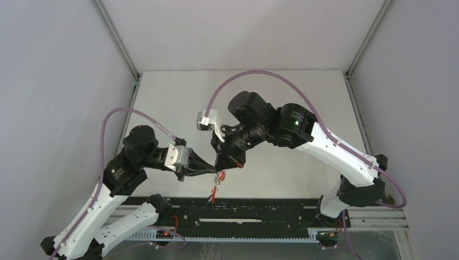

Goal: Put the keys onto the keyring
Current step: Adjust the key on the keyring.

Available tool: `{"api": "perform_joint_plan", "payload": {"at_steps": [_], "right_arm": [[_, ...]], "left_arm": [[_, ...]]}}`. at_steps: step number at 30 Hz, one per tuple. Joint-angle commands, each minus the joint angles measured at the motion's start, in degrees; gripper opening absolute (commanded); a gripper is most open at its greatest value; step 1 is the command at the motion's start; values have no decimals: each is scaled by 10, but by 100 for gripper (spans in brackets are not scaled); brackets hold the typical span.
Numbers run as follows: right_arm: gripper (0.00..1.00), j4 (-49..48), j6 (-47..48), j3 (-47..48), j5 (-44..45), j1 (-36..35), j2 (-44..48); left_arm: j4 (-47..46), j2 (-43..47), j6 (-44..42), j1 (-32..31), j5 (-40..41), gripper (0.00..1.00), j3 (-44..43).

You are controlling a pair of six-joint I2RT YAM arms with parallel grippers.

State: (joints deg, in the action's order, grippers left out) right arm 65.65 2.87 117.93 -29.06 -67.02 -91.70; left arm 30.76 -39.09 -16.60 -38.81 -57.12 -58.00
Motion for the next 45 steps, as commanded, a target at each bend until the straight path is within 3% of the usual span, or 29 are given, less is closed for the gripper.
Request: {"api": "perform_joint_plan", "payload": {"at_steps": [1,4,7,9,13,18,28,34,45], "right_arm": [[0,6,7,29,-4,-4,2],[3,-2,-6,34,2,2,5],[22,-62,-39,-3,-8,24,37],[38,-140,-72,-83,-18,47,92],[45,-326,-158,-260,-47,87,210],[46,-469,-217,-388,-40,99,291],[46,-581,-244,-427,-35,95,297],[38,-594,-255,-427,-53,95,291],[41,-596,-259,-433,-65,95,302]], "left_arm": [[21,6,-44,3,-13,0,-19],[27,5,-51,3,-13,0,-20],[1,4,-22,3,-9,0,-18],[-47,8,39,4,0,0,-9],[-199,29,187,8,32,0,27],[-295,30,271,8,68,0,36],[-332,28,288,9,83,0,35],[-326,34,275,8,88,0,41],[-323,38,264,9,94,0,50]]}}
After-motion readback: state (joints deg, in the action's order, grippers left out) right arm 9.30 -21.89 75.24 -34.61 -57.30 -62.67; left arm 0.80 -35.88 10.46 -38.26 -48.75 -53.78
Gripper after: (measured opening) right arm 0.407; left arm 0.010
